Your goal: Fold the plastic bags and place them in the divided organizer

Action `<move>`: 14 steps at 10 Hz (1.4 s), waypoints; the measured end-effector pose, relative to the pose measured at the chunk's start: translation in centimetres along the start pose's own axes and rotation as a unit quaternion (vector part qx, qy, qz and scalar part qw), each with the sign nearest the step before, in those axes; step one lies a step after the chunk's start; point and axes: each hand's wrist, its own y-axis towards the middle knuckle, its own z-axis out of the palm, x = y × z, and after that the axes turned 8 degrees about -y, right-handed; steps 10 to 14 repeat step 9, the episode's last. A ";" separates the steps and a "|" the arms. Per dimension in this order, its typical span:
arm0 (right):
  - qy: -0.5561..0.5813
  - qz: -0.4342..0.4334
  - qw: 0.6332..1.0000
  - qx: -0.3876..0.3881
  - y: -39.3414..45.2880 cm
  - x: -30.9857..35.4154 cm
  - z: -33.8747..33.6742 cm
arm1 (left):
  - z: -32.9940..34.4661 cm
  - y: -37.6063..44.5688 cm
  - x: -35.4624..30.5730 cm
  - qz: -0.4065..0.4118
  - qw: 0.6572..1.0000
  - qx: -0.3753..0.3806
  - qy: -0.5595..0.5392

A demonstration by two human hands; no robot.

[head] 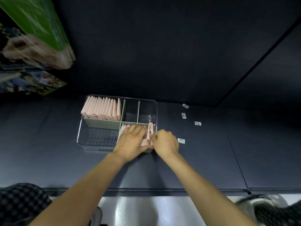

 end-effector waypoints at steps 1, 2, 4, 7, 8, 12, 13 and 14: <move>0.003 -0.001 1.000 -0.017 0.2 -0.2 -0.1 | 0.1 -0.2 -0.3 0.025 0.999 0.039 0.028; -0.011 -0.019 1.000 -0.006 0.7 0.1 -0.3 | -0.1 -0.4 -0.6 0.040 0.998 0.040 0.041; 0.037 -0.007 0.999 0.024 1.0 -0.3 -0.5 | -0.6 -0.1 -0.8 -0.006 0.998 -0.011 -0.069; 0.094 0.009 0.995 0.023 0.2 -1.1 0.4 | 0.6 -0.1 -1.5 0.056 0.995 0.039 0.077; 0.150 -0.009 0.988 0.036 -0.2 -1.8 -1.1 | 0.7 0.0 -0.9 0.040 0.986 0.103 0.124; 0.241 -0.054 0.968 -0.040 -1.8 -3.3 -3.8 | -1.6 1.0 -2.1 0.014 0.999 0.032 0.030; 0.241 -0.054 0.968 -0.040 -1.8 -3.3 -3.8 | -1.6 1.0 -2.1 0.014 0.999 0.032 0.030; 0.241 -0.054 0.968 -0.040 -1.8 -3.3 -3.8 | -1.6 1.0 -2.1 0.014 0.999 0.032 0.030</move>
